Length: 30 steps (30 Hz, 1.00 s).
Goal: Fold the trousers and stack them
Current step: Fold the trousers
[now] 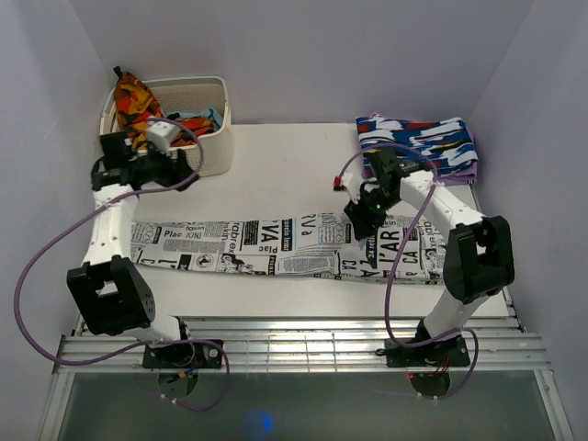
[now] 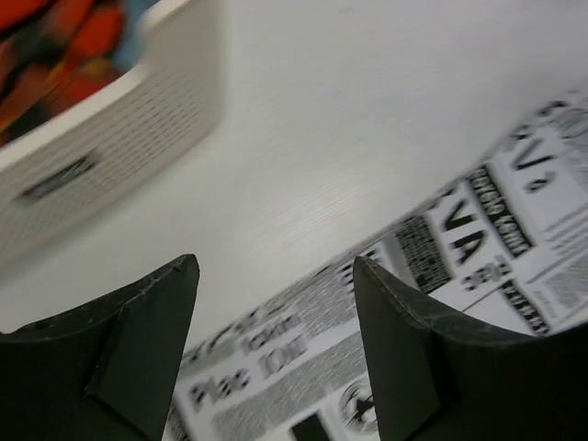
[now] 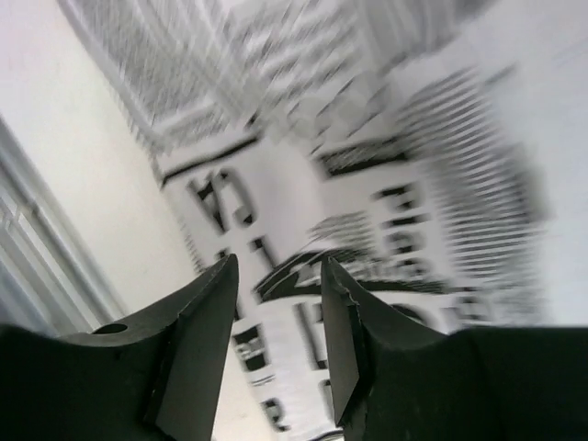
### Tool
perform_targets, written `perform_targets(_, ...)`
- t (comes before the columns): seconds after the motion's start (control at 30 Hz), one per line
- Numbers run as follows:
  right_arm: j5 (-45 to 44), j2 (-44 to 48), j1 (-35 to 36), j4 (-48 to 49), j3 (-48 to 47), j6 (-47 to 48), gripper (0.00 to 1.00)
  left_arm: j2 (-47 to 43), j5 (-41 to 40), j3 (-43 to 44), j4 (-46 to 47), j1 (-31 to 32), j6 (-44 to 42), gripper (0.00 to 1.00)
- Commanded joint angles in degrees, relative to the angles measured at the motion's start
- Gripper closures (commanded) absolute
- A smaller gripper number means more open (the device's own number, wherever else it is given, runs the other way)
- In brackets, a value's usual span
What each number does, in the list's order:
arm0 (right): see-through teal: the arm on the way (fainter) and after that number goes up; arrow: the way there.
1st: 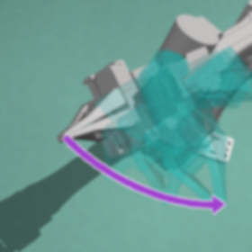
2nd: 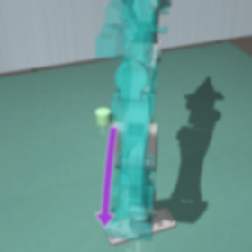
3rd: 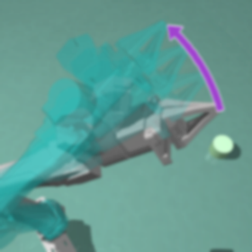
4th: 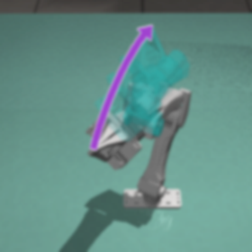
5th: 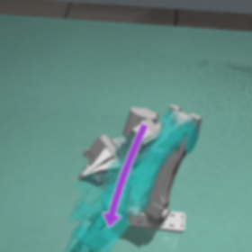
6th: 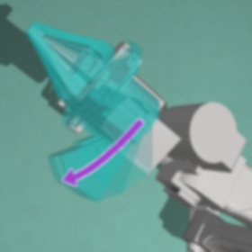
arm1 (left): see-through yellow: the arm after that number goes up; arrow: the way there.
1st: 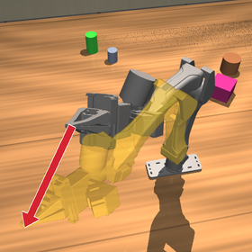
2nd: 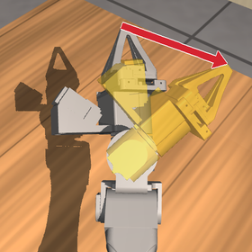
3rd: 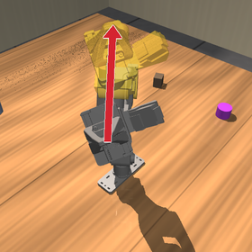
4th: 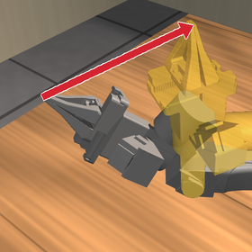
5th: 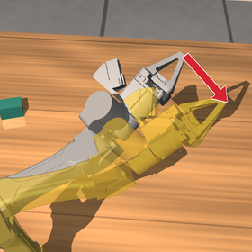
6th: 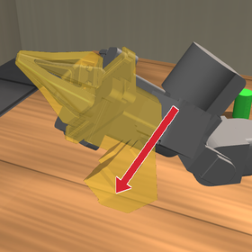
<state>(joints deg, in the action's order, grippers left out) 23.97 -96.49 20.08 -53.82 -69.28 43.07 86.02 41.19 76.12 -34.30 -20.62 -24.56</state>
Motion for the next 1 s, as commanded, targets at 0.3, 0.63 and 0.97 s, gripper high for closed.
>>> perform_targets(0.3,-0.94,-24.26,-6.89,-1.72,-39.79,-10.91,0.54,14.87,6.62,3.05,22.79,28.44,27.71,0.24)
perform_targets(0.63,-0.33,-23.40,-6.80,-1.81,-24.00,-2.56,0.40,25.07,3.46,9.22,22.62,31.78,31.06,0.17)
perform_targets(0.97,3.89,-15.49,-6.19,0.38,-19.85,-0.53,0.92,27.80,4.51,10.72,23.41,33.01,33.52,0.29)
